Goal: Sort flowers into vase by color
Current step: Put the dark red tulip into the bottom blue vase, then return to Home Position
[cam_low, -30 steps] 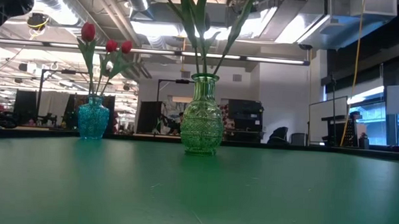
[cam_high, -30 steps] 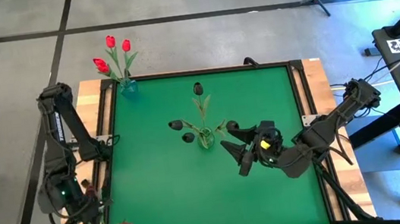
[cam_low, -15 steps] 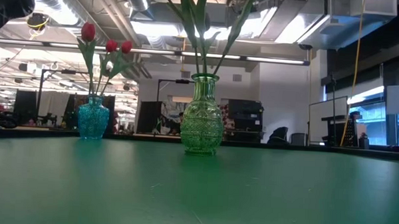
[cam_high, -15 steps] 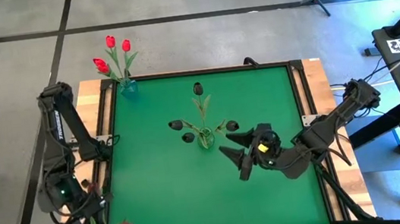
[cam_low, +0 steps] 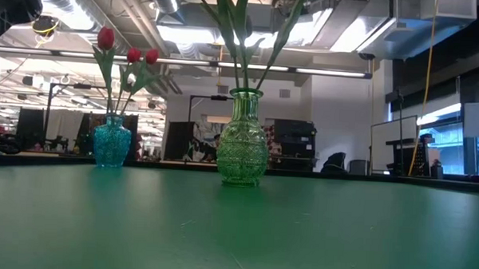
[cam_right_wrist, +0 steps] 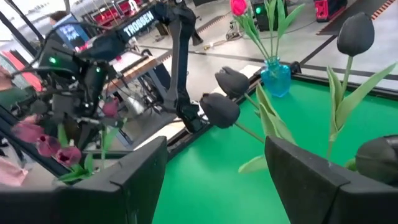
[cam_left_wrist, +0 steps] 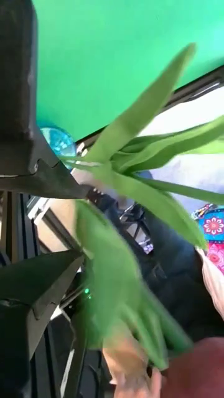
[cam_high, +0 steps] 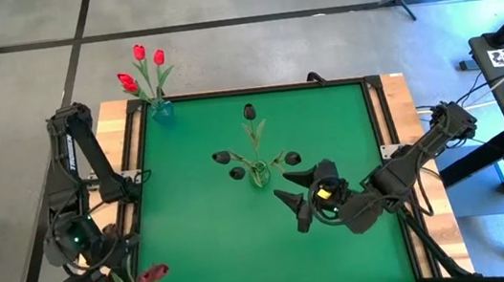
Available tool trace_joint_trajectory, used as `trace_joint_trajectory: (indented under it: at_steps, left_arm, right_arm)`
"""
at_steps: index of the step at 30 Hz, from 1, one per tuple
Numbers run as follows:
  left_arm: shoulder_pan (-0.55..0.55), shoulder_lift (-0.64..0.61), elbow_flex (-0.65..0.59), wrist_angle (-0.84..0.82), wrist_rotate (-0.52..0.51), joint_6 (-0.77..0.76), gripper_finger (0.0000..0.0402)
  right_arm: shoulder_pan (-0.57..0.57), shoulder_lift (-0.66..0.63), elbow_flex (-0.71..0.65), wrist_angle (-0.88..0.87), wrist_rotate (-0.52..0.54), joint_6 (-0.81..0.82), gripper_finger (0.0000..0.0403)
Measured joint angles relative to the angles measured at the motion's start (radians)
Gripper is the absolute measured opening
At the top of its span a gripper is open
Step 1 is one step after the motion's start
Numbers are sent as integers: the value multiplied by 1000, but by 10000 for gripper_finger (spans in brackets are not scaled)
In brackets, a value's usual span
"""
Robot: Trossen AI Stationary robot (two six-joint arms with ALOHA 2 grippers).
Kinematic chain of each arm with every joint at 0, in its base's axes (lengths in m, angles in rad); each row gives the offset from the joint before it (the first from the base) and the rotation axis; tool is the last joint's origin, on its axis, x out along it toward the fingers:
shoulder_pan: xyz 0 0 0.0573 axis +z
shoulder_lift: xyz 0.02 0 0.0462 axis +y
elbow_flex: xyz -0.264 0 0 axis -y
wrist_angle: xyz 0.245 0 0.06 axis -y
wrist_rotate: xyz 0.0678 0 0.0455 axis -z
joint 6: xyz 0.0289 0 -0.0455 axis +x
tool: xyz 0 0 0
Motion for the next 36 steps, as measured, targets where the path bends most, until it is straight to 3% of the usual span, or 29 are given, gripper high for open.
trace_joint_trajectory:
  at_steps: [8,20,25,31,36]
  left_arm:
    - [18,-4,0,-5,43,3,141]
    - [18,9,194,7,-67,124,141]
    - [18,8,313,7,-183,222,141]
    - [26,-23,413,-49,-403,314,141]
    - [161,-79,413,-73,-476,405,141]
  right_arm:
    - [0,3,0,-69,-7,35,270]
    - [0,3,0,-76,-6,33,270]
    - [0,3,0,-76,-6,32,270]
    - [-5,2,0,-75,-9,5,270]
    - [-67,-18,2,-96,-174,-34,270]
